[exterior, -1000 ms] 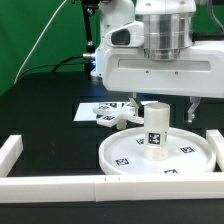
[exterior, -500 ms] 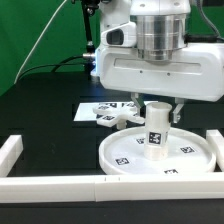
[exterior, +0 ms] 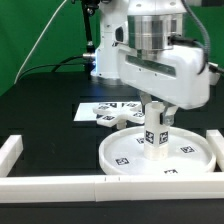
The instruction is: Assemble round table
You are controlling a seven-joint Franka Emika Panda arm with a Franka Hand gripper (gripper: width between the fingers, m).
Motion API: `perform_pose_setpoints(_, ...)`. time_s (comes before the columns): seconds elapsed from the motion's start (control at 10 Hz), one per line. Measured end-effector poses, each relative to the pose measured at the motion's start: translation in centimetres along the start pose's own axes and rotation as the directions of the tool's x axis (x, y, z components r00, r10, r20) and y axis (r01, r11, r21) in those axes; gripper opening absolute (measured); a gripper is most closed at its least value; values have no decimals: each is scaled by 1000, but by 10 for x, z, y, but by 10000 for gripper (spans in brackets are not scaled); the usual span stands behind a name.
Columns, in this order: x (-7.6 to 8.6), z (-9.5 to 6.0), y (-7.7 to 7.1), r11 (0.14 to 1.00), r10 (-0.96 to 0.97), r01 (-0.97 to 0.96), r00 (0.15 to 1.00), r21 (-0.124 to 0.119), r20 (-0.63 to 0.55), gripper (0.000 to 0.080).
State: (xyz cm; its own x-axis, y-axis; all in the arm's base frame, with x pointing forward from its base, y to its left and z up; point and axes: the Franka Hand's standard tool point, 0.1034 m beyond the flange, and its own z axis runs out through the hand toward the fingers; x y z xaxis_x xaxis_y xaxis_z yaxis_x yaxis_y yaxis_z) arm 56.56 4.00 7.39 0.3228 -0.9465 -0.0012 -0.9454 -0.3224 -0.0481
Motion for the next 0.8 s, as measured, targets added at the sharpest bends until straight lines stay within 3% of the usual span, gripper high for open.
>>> perform_pose_setpoints(0.2,0,1,2,966,259,-259,966,26,5,406)
perform_pose_setpoints(0.5,0,1,2,844,535,-536,844,31,32,406)
perform_pose_setpoints(0.8,0,1,1,738,673,-674,738,26,43,406)
